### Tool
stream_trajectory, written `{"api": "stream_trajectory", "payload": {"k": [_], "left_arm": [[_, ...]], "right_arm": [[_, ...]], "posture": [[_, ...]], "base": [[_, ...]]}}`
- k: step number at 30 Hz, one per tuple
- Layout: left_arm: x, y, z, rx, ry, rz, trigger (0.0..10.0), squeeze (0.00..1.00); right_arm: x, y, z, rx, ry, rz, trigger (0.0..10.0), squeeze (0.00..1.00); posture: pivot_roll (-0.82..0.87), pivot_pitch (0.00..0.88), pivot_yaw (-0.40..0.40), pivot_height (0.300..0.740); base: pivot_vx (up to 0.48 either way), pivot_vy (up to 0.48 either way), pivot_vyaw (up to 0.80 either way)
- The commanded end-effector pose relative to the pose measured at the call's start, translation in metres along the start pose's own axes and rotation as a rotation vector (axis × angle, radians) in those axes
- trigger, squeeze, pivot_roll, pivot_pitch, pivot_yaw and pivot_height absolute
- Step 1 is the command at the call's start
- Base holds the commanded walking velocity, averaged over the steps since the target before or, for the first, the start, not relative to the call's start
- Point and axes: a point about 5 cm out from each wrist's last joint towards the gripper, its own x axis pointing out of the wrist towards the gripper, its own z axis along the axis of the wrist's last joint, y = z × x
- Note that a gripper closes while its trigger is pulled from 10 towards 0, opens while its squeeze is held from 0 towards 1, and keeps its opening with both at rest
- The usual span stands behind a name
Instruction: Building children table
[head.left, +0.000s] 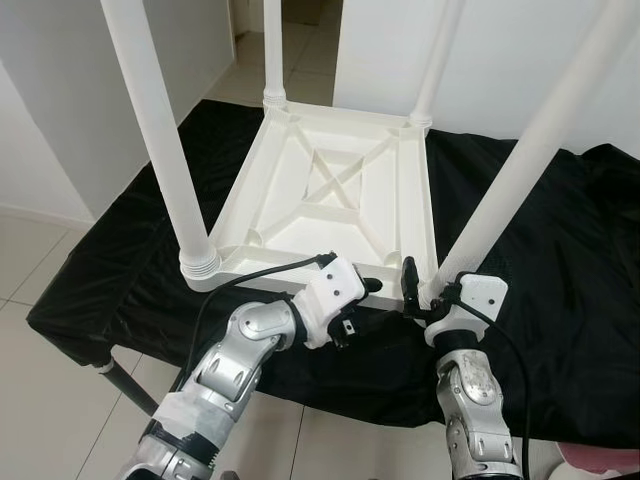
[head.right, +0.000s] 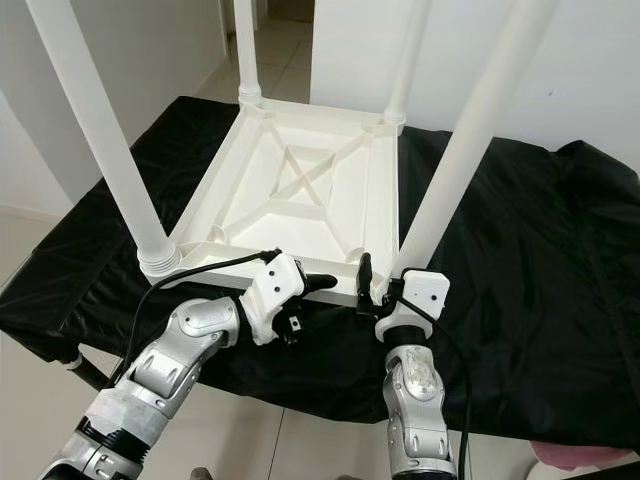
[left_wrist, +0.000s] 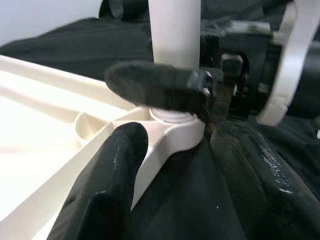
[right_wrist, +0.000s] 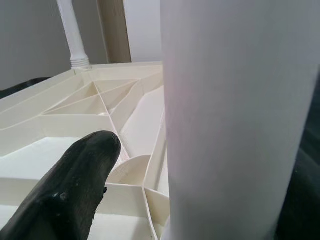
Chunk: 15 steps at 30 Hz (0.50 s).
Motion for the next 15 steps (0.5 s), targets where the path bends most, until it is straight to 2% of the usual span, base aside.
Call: {"api": "stream_trajectory", "payload": {"k": [1,3,5,9,11,14,15], "left_arm": [[-0.002,0.003,-0.002,-0.005,-0.003,0.066,10.0,0.0],[-0.007,0.004,0.0,-0.002,-0.035,0.058,10.0,0.0],[-0.007,0.004,0.0,-0.002,-0.035,0.058,10.0,0.0],[-0.012,0.003,0.006,-0.023,-0.069,0.007,10.0,0.0],[-0.012,0.003,0.006,-0.023,-0.069,0.007,10.0,0.0],[-0.013,0.0,0.01,-0.03,-0.08,-0.048,10.0,0.0],[-0.013,-0.002,0.011,-0.027,-0.081,-0.066,10.0,0.0]], "right_arm": [[-0.002,0.003,-0.002,0.011,0.0,0.017,10.0,0.0],[-0.002,-0.004,-0.002,-0.003,-0.001,0.076,10.0,0.0],[-0.002,-0.004,-0.002,-0.003,-0.001,0.076,10.0,0.0],[0.004,-0.017,0.0,-0.016,0.014,0.207,10.0,0.0],[0.004,-0.017,0.0,-0.016,0.014,0.207,10.0,0.0],[0.012,-0.027,0.004,-0.047,0.026,0.32,10.0,0.0],[0.019,-0.033,0.005,-0.069,0.036,0.371,9.4,0.0]], "posture": [[-0.08,0.0,-0.026,0.74],[-0.08,0.0,-0.02,0.74],[-0.08,0.0,-0.02,0.74],[-0.08,0.0,-0.019,0.74],[-0.08,0.0,-0.019,0.74],[-0.08,0.0,-0.017,0.74],[-0.07,0.0,-0.014,0.74]], "base": [[0.0,0.0,0.0],[0.0,0.0,0.0],[0.0,0.0,0.0],[0.0,0.0,0.0],[0.0,0.0,0.0],[0.0,0.0,0.0],[0.0,0.0,0.0]]}}
